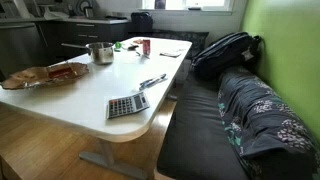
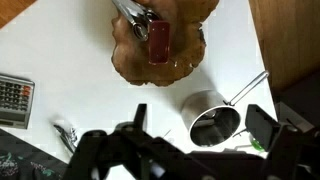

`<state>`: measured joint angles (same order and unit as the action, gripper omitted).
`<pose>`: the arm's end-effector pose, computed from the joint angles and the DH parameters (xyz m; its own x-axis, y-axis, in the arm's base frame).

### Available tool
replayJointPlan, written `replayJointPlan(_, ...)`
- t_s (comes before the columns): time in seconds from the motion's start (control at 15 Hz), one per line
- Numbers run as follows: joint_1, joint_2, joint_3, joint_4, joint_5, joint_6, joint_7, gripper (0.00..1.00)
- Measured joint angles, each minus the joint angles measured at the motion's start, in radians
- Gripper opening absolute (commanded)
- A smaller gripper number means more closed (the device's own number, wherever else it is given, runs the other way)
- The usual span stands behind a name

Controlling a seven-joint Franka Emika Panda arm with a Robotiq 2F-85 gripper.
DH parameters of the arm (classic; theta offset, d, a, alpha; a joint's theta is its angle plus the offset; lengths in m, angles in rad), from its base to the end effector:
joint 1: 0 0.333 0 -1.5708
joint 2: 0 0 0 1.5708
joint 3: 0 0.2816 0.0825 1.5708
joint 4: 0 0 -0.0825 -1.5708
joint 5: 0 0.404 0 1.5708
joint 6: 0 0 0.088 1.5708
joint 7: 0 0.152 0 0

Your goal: Put the red trailer toy on the table

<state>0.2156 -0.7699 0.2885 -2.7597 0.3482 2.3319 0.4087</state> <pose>0.3552 0.1903 0.3798 0.9535 -0.1735 0.2466 -0.1152 -0.9655 -0.2337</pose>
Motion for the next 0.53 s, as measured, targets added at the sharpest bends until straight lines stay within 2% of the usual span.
replayJointPlan(0.53, -0.001, 0.003, -0.008, -0.002, 0.0, -0.002, 0.0, 1.0)
